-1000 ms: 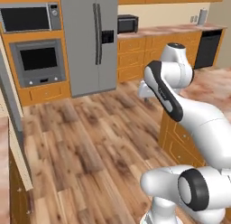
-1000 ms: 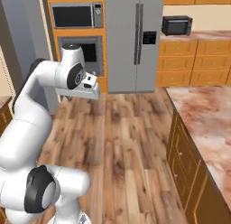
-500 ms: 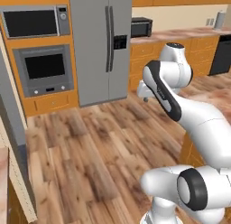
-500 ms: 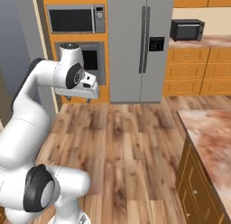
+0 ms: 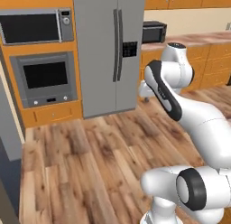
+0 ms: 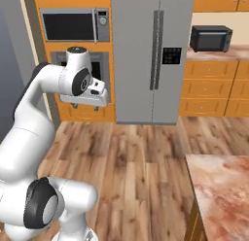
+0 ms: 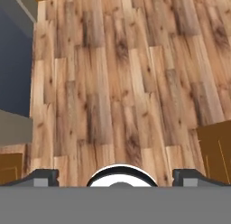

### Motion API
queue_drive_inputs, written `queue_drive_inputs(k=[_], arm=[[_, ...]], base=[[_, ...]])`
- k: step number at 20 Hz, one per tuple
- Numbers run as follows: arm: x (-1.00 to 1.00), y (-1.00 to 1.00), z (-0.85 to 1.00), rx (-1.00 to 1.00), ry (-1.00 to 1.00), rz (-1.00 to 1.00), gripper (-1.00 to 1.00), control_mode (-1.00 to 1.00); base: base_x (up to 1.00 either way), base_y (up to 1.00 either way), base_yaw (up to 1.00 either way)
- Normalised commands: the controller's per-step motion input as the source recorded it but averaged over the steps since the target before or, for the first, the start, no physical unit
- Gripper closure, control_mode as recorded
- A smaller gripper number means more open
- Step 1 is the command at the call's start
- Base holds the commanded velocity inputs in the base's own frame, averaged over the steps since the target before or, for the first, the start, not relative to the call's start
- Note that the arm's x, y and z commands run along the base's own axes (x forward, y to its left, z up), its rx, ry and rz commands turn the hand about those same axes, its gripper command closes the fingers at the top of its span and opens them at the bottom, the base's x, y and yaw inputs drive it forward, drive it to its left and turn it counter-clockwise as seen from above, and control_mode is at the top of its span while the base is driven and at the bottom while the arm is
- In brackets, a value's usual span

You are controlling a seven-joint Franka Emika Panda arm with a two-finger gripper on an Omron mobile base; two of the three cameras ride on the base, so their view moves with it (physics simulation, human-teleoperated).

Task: Retrieve the fish from the fridge and place it on the saucepan with marinade on the stove.

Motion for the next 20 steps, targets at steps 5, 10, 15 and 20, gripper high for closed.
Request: queue_drive_inputs(k=[5,10,15,20], arm=[[0.00,0.00,0.00,0.00,0.00,0.00,-1.00,1.00],[0.00,0.00,0.00,0.00,0.00,0.00,-1.00,1.00],[0.00,0.00,0.00,0.00,0.00,0.00,-1.00,1.00],[0.00,0.00,0.00,0.00,0.00,0.00,-1.00,1.00]], base=[[1.00,-0.41,0.22],[1.00,-0.36,0.21],[1.00,-0.42,0.21],[1.00,-0.60,0.20]])
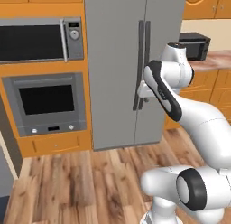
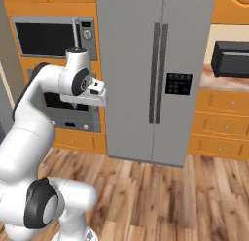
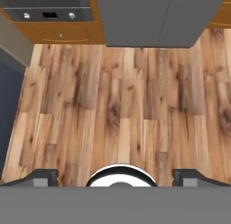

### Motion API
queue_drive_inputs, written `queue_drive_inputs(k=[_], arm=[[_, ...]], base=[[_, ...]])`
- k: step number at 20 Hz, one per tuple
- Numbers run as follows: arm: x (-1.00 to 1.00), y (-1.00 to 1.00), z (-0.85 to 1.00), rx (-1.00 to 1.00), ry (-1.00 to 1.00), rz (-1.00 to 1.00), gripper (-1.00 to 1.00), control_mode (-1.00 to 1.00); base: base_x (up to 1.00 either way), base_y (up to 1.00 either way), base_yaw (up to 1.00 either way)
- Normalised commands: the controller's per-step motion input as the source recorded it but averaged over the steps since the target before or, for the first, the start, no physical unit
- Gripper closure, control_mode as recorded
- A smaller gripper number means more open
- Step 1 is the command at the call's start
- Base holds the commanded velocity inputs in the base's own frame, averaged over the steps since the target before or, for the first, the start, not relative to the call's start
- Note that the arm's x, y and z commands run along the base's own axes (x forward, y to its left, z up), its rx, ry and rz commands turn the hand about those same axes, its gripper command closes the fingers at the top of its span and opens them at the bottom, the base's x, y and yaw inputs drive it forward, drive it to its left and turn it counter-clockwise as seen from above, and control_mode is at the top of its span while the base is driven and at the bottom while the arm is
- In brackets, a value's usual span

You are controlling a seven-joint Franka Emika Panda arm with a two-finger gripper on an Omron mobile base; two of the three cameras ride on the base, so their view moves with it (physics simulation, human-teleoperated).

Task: Retrieve the fish from the fridge and place it on the saucepan with marinade on the stove.

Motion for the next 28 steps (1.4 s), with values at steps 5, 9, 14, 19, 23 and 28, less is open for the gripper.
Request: queue_drive_inputs(k=[5,9,14,19,23,28], arm=[[0.00,0.00,0.00,0.00,0.00,0.00,-1.00,1.00],[0.00,0.00,0.00,0.00,0.00,0.00,-1.00,1.00],[0.00,0.00,0.00,0.00,0.00,0.00,-1.00,1.00],[0.00,0.00,0.00,0.00,0.00,0.00,-1.00,1.00],[0.00,0.00,0.00,0.00,0.00,0.00,-1.00,1.00],[0.00,0.00,0.00,0.00,0.00,0.00,-1.00,1.00]], base=[[0.88,-0.74,0.20],[0.20,-0.37,0.08],[0.17,-0.11,0.00],[1.00,-0.05,-0.03],[0.98,0.00,-0.13],[0.37,-0.14,-0.09]])
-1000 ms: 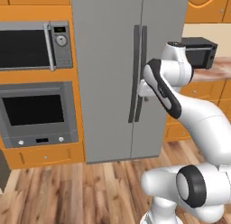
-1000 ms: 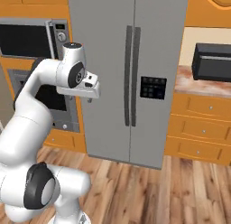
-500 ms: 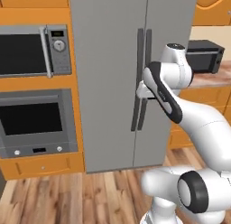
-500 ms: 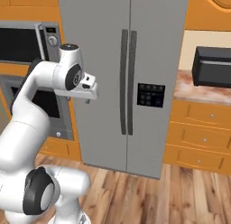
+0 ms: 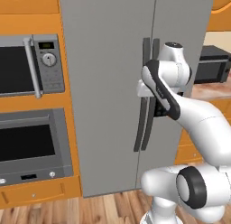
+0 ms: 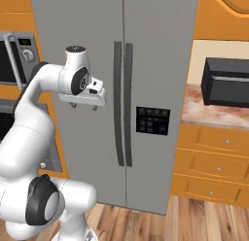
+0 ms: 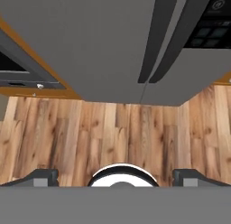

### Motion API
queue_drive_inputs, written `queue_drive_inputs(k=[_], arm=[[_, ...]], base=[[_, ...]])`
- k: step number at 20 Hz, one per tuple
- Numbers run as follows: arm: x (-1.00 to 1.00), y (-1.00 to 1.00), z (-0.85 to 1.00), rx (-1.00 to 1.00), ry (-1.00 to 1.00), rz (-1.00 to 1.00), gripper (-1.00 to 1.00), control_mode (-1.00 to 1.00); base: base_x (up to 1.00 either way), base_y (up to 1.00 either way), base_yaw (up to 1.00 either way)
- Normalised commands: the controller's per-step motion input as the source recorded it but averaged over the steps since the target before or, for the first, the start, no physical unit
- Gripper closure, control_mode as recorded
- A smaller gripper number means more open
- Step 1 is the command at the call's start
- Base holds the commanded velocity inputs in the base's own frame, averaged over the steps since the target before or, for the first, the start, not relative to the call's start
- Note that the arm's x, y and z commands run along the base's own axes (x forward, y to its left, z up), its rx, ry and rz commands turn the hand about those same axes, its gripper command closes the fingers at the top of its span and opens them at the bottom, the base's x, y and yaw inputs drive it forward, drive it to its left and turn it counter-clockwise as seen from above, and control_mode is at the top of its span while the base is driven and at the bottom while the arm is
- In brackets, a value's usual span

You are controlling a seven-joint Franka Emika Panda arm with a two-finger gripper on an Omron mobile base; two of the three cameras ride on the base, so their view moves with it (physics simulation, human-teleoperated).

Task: Retrieve the fish from the fridge and place it on the saucepan with marinade on the stove.

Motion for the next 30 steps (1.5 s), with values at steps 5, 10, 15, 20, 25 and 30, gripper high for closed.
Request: queue_drive_inputs(k=[5,10,15,20,25,30], arm=[[0.00,0.00,0.00,0.00,0.00,0.00,-1.00,1.00],[0.00,0.00,0.00,0.00,0.00,0.00,-1.00,1.00],[0.00,0.00,0.00,0.00,0.00,0.00,-1.00,1.00],[0.00,0.00,0.00,0.00,0.00,0.00,-1.00,1.00],[0.00,0.00,0.00,0.00,0.00,0.00,-1.00,1.00],[0.00,0.00,0.00,0.00,0.00,0.00,-1.00,1.00]], base=[[0.00,-0.22,-0.07],[0.00,-0.20,-0.11],[0.03,-0.14,0.00],[0.00,0.00,0.00],[0.00,-0.11,0.00],[0.25,-0.06,0.00]])
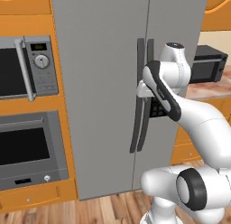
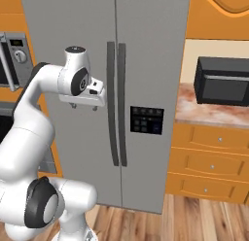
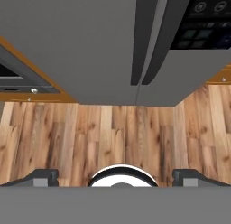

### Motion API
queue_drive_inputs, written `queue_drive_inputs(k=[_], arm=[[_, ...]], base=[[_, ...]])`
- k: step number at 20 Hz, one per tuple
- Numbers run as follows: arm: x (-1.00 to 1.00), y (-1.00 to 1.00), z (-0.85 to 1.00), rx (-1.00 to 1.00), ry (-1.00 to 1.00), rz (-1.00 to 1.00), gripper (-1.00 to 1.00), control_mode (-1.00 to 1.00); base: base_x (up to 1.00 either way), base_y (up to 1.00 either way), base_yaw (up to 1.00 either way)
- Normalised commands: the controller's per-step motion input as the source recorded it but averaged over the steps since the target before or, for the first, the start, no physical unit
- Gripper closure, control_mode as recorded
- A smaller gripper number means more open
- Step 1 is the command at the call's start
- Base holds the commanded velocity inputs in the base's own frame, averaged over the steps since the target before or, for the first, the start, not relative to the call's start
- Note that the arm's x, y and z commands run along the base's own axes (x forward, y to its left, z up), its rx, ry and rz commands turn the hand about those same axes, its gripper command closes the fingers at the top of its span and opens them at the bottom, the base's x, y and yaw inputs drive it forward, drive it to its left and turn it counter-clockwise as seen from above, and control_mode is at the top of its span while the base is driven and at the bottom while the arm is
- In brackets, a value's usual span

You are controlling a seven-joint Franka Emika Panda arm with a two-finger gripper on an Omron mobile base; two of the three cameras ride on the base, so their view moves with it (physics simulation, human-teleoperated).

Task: Retrieve the fish from the fridge and place it on the saucepan with marinade on the stove.

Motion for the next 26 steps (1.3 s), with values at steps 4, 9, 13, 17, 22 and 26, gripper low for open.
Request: queue_drive_inputs(k=[4,9,13,17,22,26], arm=[[0.00,0.00,0.00,0.00,0.00,0.00,-1.00,1.00],[0.00,0.00,0.00,0.00,0.00,0.00,-1.00,1.00],[0.00,0.00,0.00,0.00,0.00,0.00,-1.00,1.00],[0.00,0.00,0.00,0.00,0.00,0.00,-1.00,1.00],[0.00,0.00,0.00,0.00,0.00,0.00,-1.00,1.00],[0.00,0.00,0.00,0.00,0.00,0.00,-1.00,1.00]], base=[[0.34,0.00,0.00],[0.07,-0.15,0.00],[-0.13,-0.20,-0.02],[-0.17,-0.38,0.00],[-0.12,-0.20,-0.01],[-0.10,0.00,0.00]])
